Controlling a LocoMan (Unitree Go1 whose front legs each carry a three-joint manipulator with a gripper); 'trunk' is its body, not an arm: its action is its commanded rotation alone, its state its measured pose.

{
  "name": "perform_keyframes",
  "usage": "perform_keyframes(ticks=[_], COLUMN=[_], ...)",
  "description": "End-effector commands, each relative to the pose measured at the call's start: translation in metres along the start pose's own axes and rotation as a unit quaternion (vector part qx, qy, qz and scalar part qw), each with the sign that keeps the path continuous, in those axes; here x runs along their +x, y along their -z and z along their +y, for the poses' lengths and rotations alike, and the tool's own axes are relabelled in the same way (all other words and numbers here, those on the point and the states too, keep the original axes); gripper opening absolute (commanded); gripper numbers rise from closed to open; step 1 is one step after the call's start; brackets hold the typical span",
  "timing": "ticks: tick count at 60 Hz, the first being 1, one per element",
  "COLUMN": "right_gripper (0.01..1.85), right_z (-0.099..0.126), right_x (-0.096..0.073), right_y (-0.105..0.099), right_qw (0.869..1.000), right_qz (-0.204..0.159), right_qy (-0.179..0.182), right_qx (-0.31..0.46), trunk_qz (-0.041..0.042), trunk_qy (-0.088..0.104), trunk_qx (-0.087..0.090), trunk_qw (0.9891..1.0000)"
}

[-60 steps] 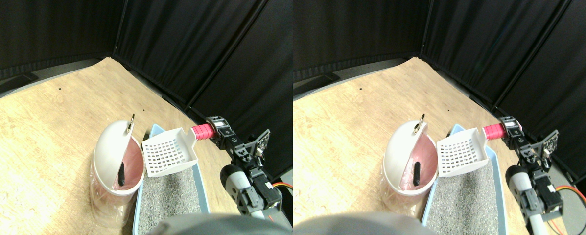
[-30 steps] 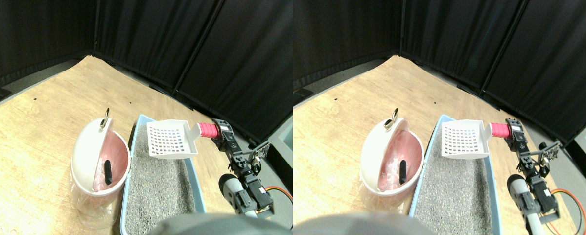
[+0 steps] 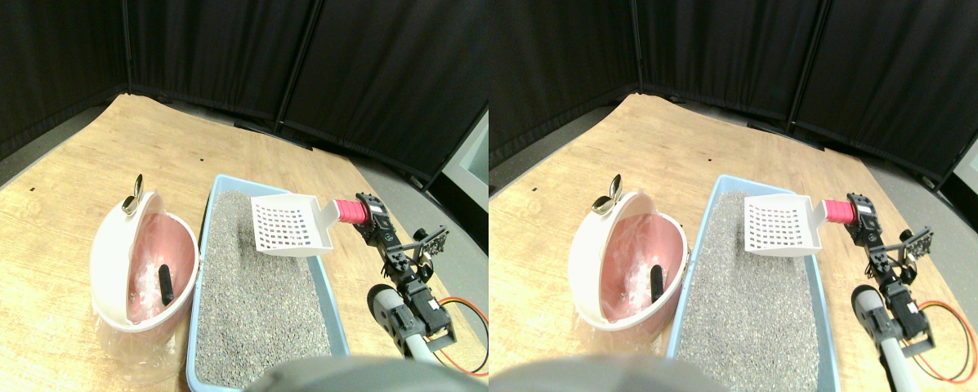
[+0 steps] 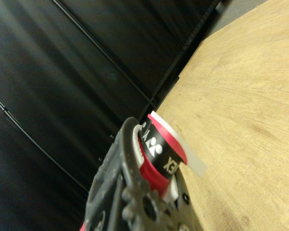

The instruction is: Scoop (unimanual)

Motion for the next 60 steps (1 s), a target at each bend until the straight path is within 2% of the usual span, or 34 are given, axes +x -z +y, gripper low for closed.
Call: perform_keyframes(ticks=[1,13,21,37,38,40,43,49,60], right_gripper=[0.06,0.06,0.06,0.06,0.18,0.24,0.06,0.06,0.06], right_z=[-0.003,-0.006,-0.011,-0.012,-0.013,-0.014,-0.015,-0.016,-0.012], right_x=[0.0,-0.001,-0.001,0.001,0.001,0.002,0.002,0.002,-0.002], right_y=[-0.001,0.018,0.034,0.05,0.051,0.054,0.056,0.061,0.07], right_qw=[0.999,0.999,0.997,0.998,0.997,0.995,0.996,0.996,0.993], right_qz=[-0.028,-0.012,-0.001,0.021,0.025,0.031,0.04,0.049,0.087], right_qy=[0.006,0.021,0.013,0.011,0.011,-0.002,0.001,-0.004,0.013], right_qx=[0.02,0.039,0.075,0.066,0.071,0.091,0.083,0.071,0.075], trunk_qz=[-0.0115,-0.007,-0.0046,-0.0037,-0.0037,-0.0037,-0.0044,-0.0041,-0.0047], trunk_qy=[0.005,0.008,0.007,0.001,0.001,0.001,-0.002,-0.004,-0.01], trunk_qx=[0.0,0.003,0.004,0.002,0.002,0.002,-0.001,-0.004,-0.01], trunk_qw=[0.9999,0.9999,1.0,1.0,1.0,1.0,1.0,1.0,0.9999])
